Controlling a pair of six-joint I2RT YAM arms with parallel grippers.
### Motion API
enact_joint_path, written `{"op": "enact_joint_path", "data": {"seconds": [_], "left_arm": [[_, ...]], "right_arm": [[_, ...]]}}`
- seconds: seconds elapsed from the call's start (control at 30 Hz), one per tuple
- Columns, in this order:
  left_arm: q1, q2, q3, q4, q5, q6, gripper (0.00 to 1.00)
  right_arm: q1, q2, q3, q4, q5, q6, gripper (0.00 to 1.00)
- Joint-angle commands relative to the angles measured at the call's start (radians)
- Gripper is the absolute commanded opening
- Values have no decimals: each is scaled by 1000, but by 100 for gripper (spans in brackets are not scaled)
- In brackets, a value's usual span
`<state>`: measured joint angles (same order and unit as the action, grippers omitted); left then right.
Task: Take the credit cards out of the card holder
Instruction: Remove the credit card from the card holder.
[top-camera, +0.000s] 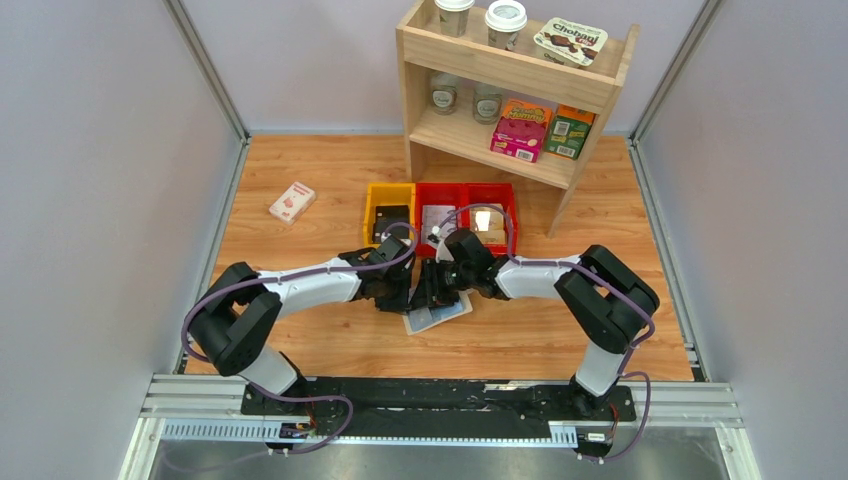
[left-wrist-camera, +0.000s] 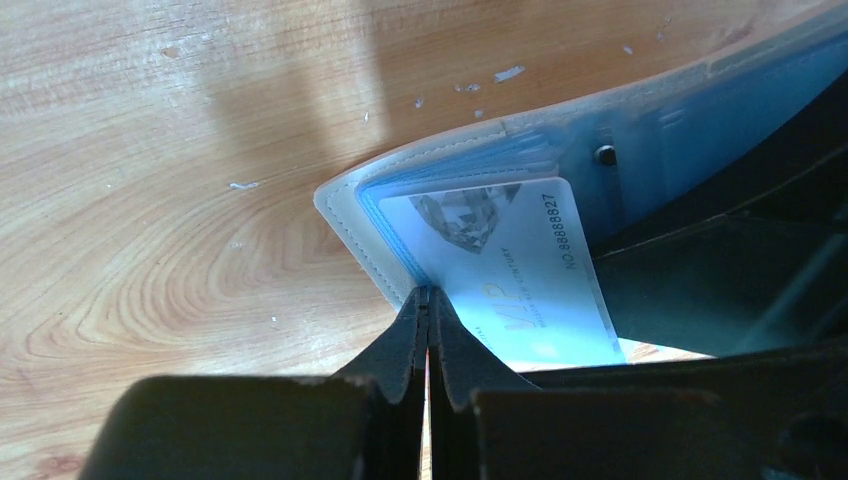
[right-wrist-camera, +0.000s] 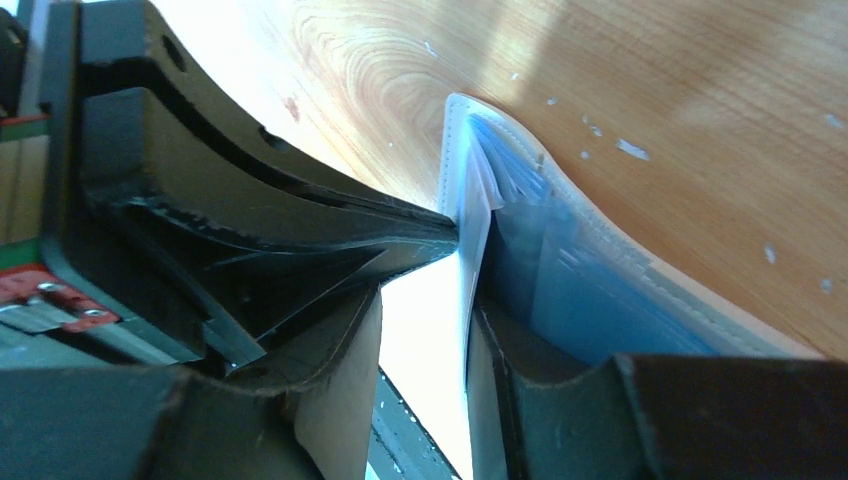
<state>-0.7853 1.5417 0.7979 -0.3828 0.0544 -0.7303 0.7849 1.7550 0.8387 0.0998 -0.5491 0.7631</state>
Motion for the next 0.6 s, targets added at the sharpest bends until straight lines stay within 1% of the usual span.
{"op": "enact_joint_path", "data": {"seconds": [0.0, 0.23, 0.57], "left_arm": [[-9, 58, 37, -4, 16, 29, 0], [-9, 92, 57, -39, 9, 42, 0], [-12, 104, 64, -48, 15, 49, 0]], "right_arm": [[17, -21, -12, 138, -63, 44, 36], [-10, -117, -84, 175, -63, 48, 28], [-56, -172, -147, 198, -84, 51, 25]]}}
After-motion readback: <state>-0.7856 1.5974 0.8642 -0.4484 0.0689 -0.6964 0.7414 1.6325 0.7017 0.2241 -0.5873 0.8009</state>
